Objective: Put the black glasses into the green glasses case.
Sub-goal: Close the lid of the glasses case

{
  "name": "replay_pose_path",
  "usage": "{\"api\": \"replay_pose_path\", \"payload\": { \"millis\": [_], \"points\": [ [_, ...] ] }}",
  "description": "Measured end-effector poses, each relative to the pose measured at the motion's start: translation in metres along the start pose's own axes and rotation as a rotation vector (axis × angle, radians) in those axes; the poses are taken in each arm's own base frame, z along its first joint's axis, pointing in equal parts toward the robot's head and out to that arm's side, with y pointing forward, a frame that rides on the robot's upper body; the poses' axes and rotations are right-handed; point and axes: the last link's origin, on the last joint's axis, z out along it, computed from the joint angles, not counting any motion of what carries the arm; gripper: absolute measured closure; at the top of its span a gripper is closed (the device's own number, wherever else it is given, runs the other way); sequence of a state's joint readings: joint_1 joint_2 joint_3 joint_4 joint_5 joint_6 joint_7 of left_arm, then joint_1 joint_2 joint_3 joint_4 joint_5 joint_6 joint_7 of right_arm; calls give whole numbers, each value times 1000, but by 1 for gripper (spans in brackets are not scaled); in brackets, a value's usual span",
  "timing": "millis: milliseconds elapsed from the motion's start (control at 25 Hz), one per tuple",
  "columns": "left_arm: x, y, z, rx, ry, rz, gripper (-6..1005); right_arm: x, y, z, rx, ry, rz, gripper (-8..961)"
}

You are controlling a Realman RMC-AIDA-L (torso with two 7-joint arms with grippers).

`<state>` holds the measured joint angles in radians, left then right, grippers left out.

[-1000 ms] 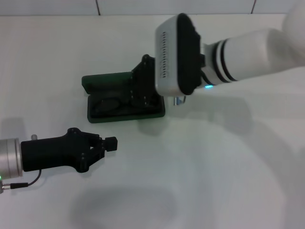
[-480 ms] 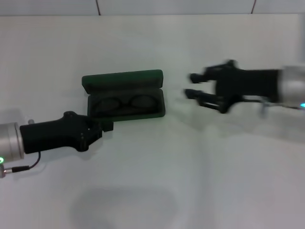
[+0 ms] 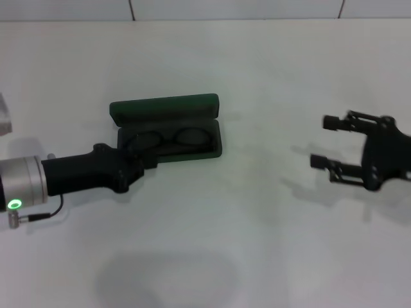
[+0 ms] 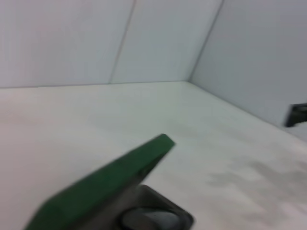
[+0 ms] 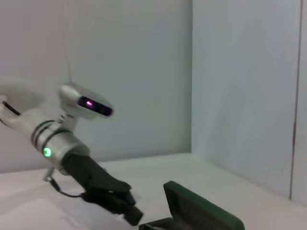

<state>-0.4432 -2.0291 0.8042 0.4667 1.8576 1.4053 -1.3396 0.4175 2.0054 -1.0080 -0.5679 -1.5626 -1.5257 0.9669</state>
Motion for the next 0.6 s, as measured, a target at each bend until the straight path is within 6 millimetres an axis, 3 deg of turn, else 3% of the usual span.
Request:
{"api": "replay_pose_path", "payload": {
  "millis": [160,360,600],
  "points": [
    [3,-8,2,58,15,-1,971,10,11,-10,16,-21,-15,266],
    [6,-23,1,162,22,-6,971,15,17,-12,21,-21,7,201],
    [11,-38,4,254,16,5,970,17,19,-15,23,-21,15,201]
  ]
}}
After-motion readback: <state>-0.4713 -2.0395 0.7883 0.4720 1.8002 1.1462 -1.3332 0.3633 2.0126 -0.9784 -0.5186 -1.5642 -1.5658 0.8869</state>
